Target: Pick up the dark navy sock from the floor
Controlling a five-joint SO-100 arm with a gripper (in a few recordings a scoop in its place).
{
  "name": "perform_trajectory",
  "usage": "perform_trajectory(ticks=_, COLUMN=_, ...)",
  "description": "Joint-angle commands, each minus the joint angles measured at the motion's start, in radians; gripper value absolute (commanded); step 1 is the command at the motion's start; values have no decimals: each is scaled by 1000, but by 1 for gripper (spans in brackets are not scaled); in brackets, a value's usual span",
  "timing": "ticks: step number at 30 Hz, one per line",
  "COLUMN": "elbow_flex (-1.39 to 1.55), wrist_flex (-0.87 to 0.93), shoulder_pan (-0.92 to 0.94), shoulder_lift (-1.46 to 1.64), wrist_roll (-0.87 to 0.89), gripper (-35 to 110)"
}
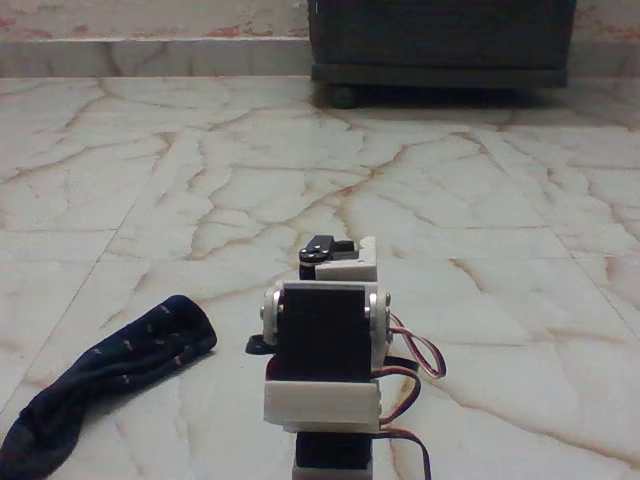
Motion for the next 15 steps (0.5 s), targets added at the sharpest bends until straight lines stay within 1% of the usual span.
perform_trajectory(ticks=1, elbow_flex=0, wrist_flex=-21, shoulder_pan=98, shoulder_lift=17, wrist_roll=178, gripper=0)
perform_trajectory(ticks=8, elbow_flex=0, wrist_flex=-11, shoulder_pan=86, shoulder_lift=20, wrist_roll=175, gripper=0)
perform_trajectory(ticks=11, elbow_flex=0, wrist_flex=-44, shoulder_pan=67, shoulder_lift=25, wrist_roll=219, gripper=0)
perform_trajectory(ticks=13, elbow_flex=0, wrist_flex=-25, shoulder_pan=71, shoulder_lift=23, wrist_roll=184, gripper=0)
perform_trajectory(ticks=15, elbow_flex=0, wrist_flex=-34, shoulder_pan=60, shoulder_lift=23, wrist_roll=195, gripper=0)
